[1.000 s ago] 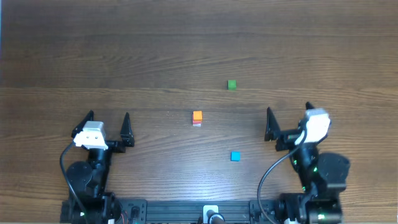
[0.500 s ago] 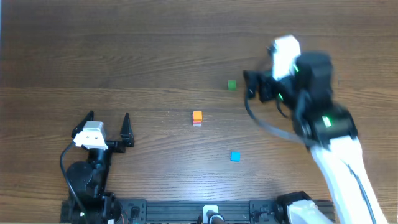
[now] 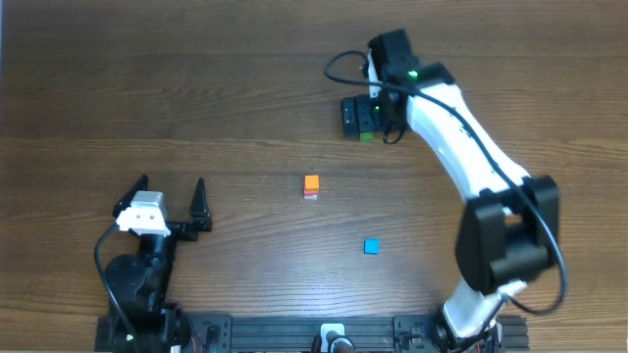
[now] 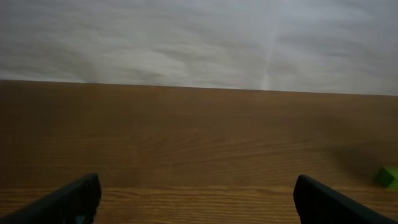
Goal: Stack Cubes
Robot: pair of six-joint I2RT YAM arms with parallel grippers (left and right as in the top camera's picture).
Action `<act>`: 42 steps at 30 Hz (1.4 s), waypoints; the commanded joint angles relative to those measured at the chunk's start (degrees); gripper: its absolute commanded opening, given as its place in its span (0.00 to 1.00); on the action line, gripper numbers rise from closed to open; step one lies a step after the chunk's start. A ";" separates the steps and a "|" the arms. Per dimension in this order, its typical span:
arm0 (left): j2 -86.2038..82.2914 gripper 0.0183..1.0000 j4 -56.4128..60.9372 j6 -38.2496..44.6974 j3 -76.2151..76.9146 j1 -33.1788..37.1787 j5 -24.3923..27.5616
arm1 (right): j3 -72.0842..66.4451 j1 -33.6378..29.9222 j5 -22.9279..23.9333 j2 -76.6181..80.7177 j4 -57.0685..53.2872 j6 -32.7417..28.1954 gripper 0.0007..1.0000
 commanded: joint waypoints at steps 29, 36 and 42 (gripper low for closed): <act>-0.42 1.00 -0.02 0.63 -0.33 0.31 0.74 | 7.41 0.83 6.05 15.96 -0.92 6.40 0.88; -0.42 1.00 -0.02 0.63 -0.33 0.31 0.74 | 7.41 0.83 7.37 16.37 -0.42 6.36 0.76; -0.42 1.00 -0.02 0.63 -0.33 0.31 0.74 | 7.41 0.83 7.82 16.41 0.07 6.36 0.67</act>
